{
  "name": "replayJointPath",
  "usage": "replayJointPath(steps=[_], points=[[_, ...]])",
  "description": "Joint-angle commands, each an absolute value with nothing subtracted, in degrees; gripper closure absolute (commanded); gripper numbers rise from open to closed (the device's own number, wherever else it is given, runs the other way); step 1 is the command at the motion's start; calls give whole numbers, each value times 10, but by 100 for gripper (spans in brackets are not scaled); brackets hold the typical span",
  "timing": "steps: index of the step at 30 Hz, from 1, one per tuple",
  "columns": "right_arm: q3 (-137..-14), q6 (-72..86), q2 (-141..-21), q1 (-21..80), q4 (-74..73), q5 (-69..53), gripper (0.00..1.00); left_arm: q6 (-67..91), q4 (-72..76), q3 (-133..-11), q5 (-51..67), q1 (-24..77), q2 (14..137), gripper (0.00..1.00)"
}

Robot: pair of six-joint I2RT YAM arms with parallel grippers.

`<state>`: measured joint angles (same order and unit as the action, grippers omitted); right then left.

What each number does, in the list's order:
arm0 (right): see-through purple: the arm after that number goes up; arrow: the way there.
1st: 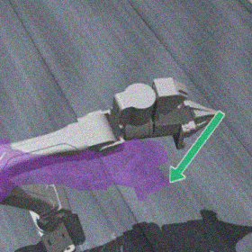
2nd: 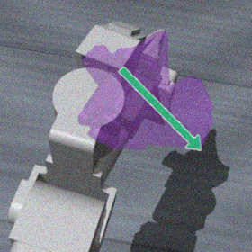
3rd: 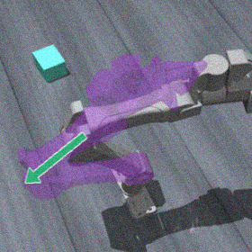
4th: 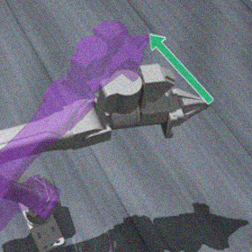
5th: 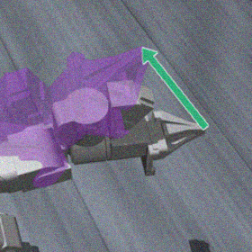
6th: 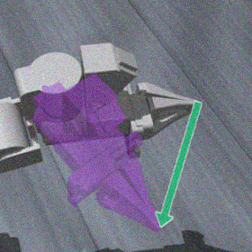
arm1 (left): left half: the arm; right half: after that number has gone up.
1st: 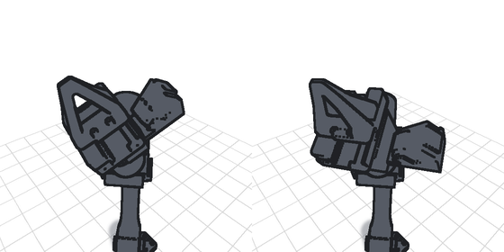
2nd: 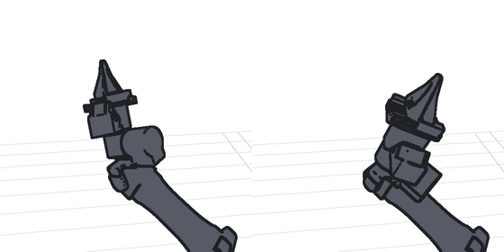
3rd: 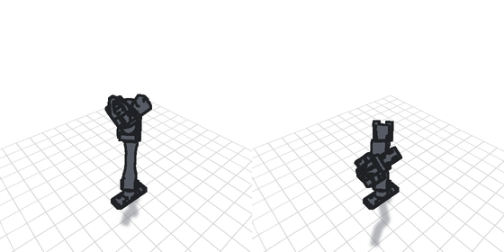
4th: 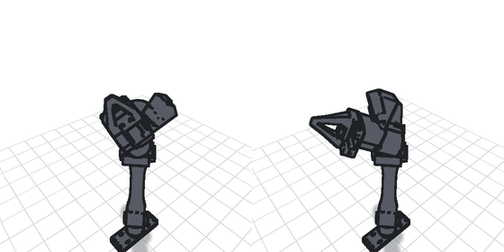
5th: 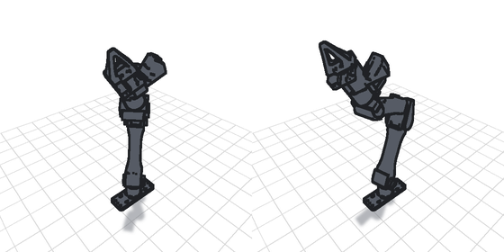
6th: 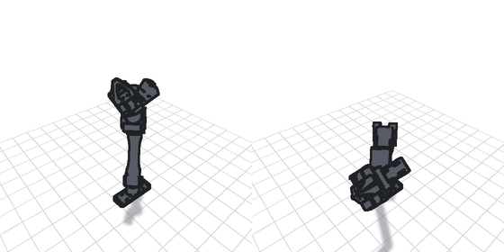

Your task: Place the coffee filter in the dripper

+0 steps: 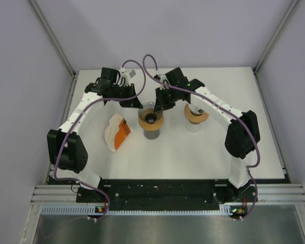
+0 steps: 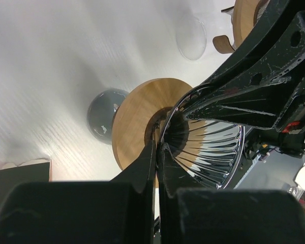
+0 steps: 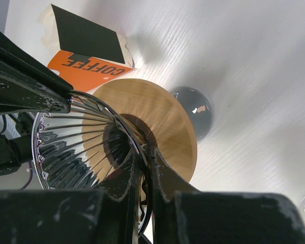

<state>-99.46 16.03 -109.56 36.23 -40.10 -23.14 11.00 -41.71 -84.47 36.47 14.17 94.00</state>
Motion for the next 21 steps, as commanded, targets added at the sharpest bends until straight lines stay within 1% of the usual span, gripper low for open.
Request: replayJointPath(steps=[1,7,15,17,21], points=[[-977,102,-1150,363,-468,-179,100,77,-451,-789,282,144,989,100],[-976,99,-1155,362,-468,-178,100,40,-409,-728,219,145,962,100],[-1016,105,-1141,362,-468,-186,99,33,-365,-723,224,165,897,100],[-1020,106,-1132,363,-468,-192,90,32,-360,-722,224,173,883,100],[-1024,105,-1115,363,-461,-195,77,42,-387,-744,238,175,885,100]])
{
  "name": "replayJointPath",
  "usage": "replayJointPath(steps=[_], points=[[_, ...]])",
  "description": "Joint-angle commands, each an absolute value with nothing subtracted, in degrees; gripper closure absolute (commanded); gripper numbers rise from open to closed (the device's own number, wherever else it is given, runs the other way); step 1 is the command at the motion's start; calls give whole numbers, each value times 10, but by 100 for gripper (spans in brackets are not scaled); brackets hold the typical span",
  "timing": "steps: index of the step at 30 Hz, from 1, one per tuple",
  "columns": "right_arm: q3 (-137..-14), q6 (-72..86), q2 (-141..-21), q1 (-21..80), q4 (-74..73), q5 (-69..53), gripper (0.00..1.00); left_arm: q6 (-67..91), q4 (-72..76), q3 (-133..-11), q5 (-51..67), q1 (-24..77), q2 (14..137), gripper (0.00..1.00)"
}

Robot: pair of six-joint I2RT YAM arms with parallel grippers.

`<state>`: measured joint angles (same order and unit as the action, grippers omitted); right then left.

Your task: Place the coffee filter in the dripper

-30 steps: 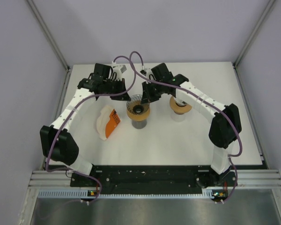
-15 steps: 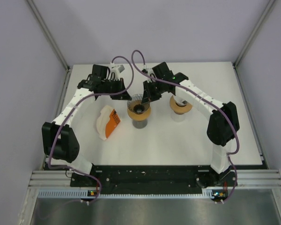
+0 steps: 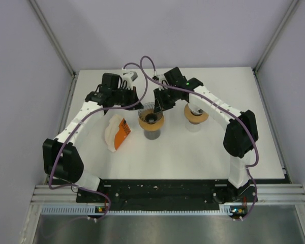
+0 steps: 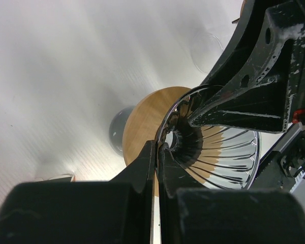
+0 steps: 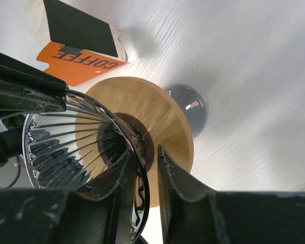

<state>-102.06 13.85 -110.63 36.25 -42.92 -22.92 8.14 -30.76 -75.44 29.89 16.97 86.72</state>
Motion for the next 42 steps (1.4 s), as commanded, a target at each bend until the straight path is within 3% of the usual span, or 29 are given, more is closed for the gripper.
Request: replayJointPath(steps=[1,8,14,22,30,33,37,42], points=[[-1025,106,-1114,363,-460,-195,75,43,-395,-751,240,175,886,100],[-1038,108,-1103,363,-458,-204,66,46,-395,-758,243,175,863,98],[-1052,105,-1095,363,-457,-228,59,42,-397,-777,276,175,853,62],[-1068,104,-1088,363,-458,-244,48,39,-402,-819,277,174,842,49],[-1094,98,-1049,363,-454,-239,45,28,-404,-854,265,129,801,35],[-1088,95,-1020,363,-443,-232,45,-10,-426,-854,268,84,785,36],[-1053,97,-974,363,-420,-213,45,-97,-468,-819,240,26,768,57],[-1001,98,-938,364,-386,-208,45,-192,-452,-711,187,25,743,52]])
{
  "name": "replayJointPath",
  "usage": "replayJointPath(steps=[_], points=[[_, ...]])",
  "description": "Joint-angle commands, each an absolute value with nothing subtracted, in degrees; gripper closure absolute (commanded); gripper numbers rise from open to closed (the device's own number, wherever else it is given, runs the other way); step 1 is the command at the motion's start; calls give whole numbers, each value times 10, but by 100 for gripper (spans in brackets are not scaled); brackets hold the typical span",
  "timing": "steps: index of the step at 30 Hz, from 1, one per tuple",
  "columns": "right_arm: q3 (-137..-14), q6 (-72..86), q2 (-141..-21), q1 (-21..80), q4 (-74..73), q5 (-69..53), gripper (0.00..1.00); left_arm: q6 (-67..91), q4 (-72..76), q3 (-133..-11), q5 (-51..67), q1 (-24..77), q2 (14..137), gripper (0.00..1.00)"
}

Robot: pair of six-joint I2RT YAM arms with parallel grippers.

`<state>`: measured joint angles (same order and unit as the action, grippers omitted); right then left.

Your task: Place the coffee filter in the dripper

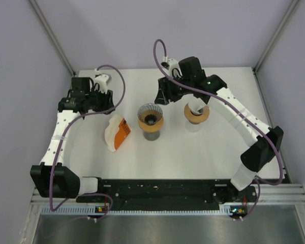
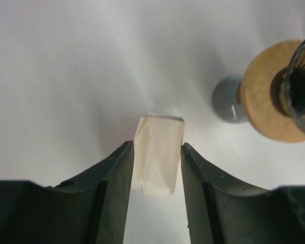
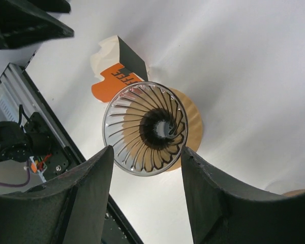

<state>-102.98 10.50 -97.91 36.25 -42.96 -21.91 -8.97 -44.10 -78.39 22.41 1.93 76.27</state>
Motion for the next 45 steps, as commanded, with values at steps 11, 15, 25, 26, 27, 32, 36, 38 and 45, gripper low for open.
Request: replayJointPath(steps=[11,15,25,26,27,32,36,38,45], points=[[-960,99,-913,363,-374,-203,45,-203,-358,-606,131,25,769,62],[-956,99,-908,363,-373,-201,45,-198,-354,-600,164,25,788,68],[-956,98,-912,362,-373,-200,44,-191,-346,-606,142,25,779,69],[-956,98,-911,363,-372,-201,44,-192,-345,-612,126,25,776,68],[-957,98,-914,363,-373,-202,44,-192,-347,-617,110,25,773,66],[-956,96,-915,363,-374,-203,44,-192,-372,-640,130,25,755,62],[-957,96,-916,363,-374,-204,44,-181,-385,-642,162,25,733,63],[-957,97,-916,363,-374,-205,44,-182,-391,-641,179,25,721,66],[-962,98,-922,363,-374,-209,44,-190,-393,-614,204,32,743,72]])
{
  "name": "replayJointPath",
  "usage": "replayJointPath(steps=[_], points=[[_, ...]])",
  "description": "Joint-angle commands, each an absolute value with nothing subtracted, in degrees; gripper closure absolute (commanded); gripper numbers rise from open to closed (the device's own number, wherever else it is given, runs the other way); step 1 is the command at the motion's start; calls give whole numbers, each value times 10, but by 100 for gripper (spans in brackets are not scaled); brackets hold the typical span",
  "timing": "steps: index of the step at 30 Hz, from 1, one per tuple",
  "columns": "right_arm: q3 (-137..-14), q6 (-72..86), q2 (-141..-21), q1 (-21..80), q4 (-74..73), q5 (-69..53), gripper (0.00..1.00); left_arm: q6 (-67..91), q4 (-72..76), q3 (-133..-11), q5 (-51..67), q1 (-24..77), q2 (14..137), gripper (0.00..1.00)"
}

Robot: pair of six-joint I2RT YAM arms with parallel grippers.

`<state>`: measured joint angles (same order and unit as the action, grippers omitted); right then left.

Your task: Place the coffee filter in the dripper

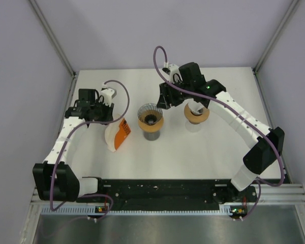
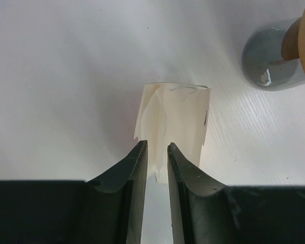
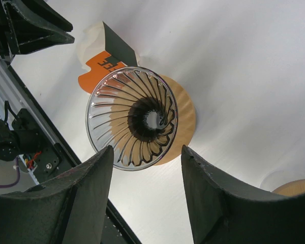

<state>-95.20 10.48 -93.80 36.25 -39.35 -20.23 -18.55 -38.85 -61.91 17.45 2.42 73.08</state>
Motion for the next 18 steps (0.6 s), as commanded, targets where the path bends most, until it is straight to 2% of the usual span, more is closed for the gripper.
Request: replayJointPath(steps=[1,8,18], points=[[-962,98,-921,363,-374,-208,44,-191,-394,-610,203,36,747,72],[-958,100,-918,363,-374,-213,44,-193,-355,-597,149,41,774,70],[-951,95,-916,363,-374,-210,44,-188,-330,-571,148,41,823,73]])
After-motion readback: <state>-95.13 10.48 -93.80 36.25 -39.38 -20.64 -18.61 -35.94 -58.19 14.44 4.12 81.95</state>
